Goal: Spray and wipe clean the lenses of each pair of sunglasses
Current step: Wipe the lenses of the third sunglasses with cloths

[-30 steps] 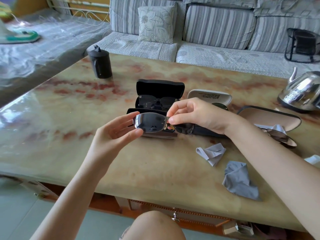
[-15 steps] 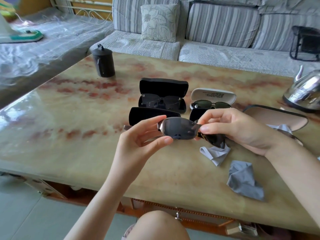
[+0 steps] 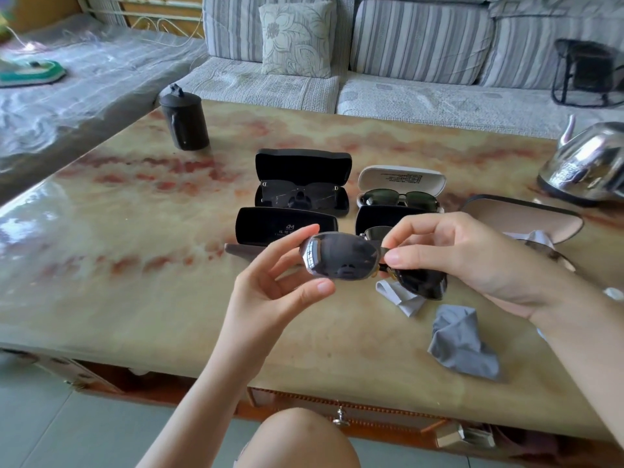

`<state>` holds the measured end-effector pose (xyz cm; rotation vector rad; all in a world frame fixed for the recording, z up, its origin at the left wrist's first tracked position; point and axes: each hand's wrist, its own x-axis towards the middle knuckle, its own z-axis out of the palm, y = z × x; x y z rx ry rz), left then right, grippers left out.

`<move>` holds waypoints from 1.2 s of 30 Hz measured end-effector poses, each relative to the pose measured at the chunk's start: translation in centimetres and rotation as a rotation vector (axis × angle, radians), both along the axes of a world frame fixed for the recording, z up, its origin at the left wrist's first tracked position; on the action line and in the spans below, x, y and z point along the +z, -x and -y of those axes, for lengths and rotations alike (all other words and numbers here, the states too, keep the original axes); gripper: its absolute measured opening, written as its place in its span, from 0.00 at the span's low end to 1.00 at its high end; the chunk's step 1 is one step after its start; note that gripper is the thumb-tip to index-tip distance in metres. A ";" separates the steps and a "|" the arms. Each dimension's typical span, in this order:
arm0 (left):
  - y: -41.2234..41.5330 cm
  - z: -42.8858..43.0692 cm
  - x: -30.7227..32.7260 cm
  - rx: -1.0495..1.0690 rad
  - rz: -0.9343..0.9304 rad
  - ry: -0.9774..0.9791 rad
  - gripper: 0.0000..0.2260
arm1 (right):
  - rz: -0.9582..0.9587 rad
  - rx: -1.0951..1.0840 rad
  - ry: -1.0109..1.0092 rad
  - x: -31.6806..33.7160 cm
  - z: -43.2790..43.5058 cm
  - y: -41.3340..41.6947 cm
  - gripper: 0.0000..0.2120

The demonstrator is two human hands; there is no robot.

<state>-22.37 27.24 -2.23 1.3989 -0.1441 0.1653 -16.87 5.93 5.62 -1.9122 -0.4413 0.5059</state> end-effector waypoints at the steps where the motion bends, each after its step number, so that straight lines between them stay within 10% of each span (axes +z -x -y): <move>1: 0.1 0.3 0.1 -0.004 0.009 0.005 0.26 | -0.007 0.013 -0.004 -0.3 0.1 0.1 0.05; 18: 0.7 4.4 -0.2 -0.066 -0.004 0.360 0.33 | -0.125 -0.061 -0.280 -3.2 1.4 2.8 0.05; 36: 0.1 5.3 -0.8 -0.290 -0.041 0.703 0.26 | -0.026 -0.115 -0.151 -2.2 1.4 5.4 0.18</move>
